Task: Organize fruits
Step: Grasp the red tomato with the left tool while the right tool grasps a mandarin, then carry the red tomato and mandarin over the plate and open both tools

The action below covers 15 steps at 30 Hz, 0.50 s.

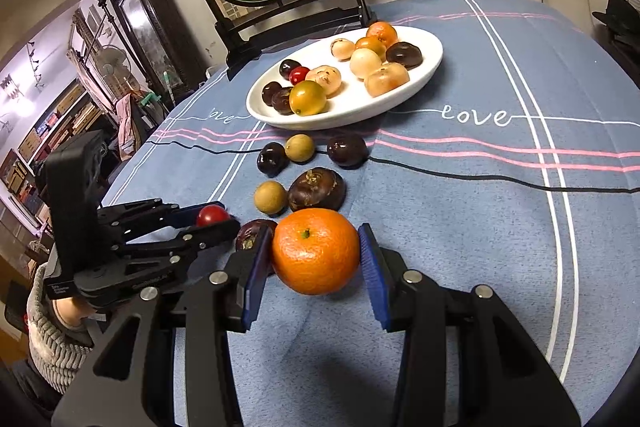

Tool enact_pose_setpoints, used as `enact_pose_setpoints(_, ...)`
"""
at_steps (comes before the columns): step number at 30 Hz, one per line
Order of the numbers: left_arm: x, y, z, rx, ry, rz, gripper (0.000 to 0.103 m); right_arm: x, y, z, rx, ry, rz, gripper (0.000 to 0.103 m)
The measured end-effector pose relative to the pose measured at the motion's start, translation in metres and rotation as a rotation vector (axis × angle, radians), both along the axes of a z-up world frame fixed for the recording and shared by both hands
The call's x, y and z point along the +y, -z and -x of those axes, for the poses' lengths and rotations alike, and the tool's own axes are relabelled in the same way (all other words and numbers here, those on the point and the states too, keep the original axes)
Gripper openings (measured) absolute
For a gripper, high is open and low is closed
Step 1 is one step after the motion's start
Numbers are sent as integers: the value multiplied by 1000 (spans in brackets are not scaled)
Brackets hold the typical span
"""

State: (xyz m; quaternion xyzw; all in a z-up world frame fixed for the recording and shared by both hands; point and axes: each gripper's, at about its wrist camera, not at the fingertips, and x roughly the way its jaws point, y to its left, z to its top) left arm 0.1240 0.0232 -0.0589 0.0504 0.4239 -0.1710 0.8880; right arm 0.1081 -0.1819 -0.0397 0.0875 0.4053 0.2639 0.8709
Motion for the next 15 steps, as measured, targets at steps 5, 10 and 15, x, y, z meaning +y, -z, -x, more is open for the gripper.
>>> enact_pose_setpoints(5, 4, -9, -1, -24, -22, 18, 32, -2, -1, 0, -14, 13, -3, 44)
enact_pose_setpoints(10, 15, -51, -32, -97, -74, 16, 32, -13, -29, -21, -57, 58, -25, 44)
enact_pose_setpoints(15, 21, -104, -75, -176, -126, 66, 32, -18, -88, -56, -180, 120, -57, 44)
